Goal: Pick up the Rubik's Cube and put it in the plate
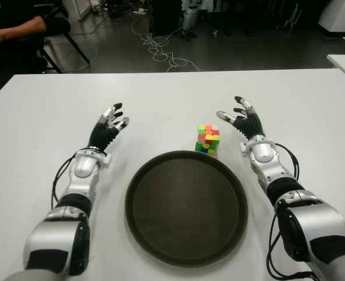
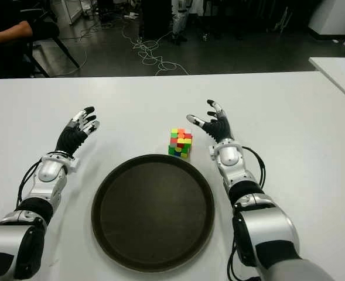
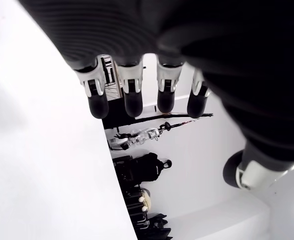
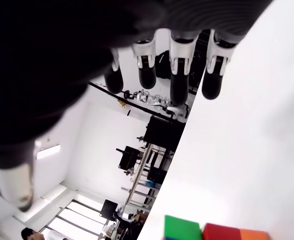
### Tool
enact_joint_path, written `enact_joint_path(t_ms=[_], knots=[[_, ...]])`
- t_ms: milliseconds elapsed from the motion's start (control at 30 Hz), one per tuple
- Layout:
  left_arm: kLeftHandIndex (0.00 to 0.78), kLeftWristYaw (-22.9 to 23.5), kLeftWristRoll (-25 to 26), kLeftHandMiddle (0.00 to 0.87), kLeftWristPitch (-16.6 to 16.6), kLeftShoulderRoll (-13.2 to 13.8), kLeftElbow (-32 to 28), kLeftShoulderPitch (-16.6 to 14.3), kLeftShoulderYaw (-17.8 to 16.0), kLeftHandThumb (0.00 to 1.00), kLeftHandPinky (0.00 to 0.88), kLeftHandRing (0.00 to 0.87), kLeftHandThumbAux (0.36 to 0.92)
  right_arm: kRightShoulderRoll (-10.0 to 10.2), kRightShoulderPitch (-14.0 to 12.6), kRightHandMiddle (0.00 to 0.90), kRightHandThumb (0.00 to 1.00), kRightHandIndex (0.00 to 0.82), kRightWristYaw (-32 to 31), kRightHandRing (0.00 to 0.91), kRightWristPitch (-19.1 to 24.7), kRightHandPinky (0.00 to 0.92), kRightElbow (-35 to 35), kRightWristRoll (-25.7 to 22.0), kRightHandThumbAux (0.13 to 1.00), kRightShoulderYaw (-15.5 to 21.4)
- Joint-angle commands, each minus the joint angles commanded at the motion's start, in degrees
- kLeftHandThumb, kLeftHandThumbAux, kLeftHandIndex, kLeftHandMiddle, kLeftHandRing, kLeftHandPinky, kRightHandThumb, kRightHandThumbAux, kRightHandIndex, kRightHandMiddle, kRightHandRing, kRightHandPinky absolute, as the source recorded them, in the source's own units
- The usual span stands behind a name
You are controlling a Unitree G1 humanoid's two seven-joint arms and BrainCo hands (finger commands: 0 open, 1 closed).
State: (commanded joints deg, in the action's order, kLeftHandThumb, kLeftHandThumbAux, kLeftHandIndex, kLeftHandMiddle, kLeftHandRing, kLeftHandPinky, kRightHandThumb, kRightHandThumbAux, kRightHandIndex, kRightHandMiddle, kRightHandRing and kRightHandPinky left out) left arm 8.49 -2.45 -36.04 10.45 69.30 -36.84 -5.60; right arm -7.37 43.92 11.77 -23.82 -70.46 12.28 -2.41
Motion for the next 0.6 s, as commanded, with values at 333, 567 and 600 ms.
enact_joint_path(t_ms=[333, 567, 600], knots=[[0.022, -0.23, -0.18, 0.065, -0.15, -0.1, -0.08, 0.05, 0.0, 0.153, 0.11, 0.072, 0.561, -0.47, -0.27, 0.118, 0.014, 0.06, 4.42, 0.151, -3.93, 0.201, -0.16, 2.34, 0.599, -1.22], [0.023, -0.72, -0.45, 0.065, -0.12, -0.12, -0.14, 0.1, 0.11, 0.149, 0.113, 0.073, 0.558, -0.92, -0.22, 0.13, 0.001, 0.069, 8.54, 0.16, -7.14, 0.204, 0.39, 3.82, 0.637, -1.66], [0.023, -0.76, -0.47, 0.065, -0.12, -0.14, -0.12, 0.09, 0.11, 0.148, 0.114, 0.073, 0.556, -1.02, -0.19, 0.13, 0.0, 0.07, 9.04, 0.161, -7.57, 0.205, 0.48, 4.03, 0.642, -1.74]])
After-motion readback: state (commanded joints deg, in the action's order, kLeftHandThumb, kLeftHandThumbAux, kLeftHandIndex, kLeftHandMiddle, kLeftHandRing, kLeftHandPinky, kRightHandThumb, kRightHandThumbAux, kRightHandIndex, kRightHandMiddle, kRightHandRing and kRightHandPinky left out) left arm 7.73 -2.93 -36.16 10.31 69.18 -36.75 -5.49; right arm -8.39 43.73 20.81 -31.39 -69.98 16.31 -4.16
